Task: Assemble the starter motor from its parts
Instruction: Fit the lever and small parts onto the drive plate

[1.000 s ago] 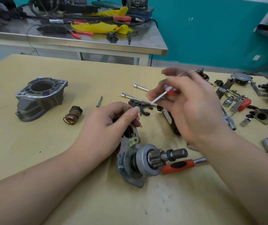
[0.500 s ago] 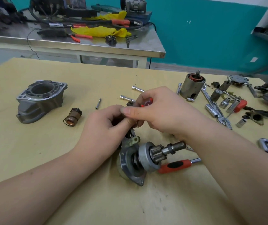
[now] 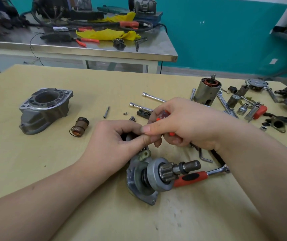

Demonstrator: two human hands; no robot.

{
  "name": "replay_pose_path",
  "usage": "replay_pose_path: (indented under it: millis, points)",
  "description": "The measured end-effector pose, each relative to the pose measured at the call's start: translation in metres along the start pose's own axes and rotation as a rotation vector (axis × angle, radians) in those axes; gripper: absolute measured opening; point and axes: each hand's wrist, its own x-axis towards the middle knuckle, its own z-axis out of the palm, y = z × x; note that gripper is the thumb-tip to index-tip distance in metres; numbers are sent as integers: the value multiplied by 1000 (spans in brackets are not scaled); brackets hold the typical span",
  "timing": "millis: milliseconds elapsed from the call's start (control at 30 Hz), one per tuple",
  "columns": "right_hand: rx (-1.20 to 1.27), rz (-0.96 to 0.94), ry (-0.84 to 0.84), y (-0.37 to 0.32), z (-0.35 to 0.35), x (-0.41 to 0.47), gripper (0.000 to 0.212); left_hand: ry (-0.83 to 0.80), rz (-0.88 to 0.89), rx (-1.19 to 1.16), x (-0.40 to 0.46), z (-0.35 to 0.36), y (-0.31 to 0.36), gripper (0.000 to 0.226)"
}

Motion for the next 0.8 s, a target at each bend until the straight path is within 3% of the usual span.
replay_pose_path:
  millis: [133, 267, 300, 400, 600, 700, 800]
  points:
    - [116, -30, 66, 7, 5, 0, 19, 11, 25, -28, 0, -1, -2, 18]
    - [287, -127, 254, 13, 1, -2, 7, 24, 20, -81, 2, -2, -3, 11]
    - [344, -134, 273, 15, 1, -2, 4, 15, 15, -74, 3, -2, -4, 20]
    - [449, -115, 285, 18, 4, -3, 3, -14, 19, -68, 2, -6, -3, 40]
    - [638, -64, 248, 30, 20, -20, 21, 22, 40, -91, 0, -6, -4, 36]
    - [944, 8, 155, 39, 34, -32, 20, 97, 27, -158, 1, -7, -7, 23]
    - [1153, 51, 188, 44, 45, -33, 16, 196, -1, -208, 3, -12, -10, 22]
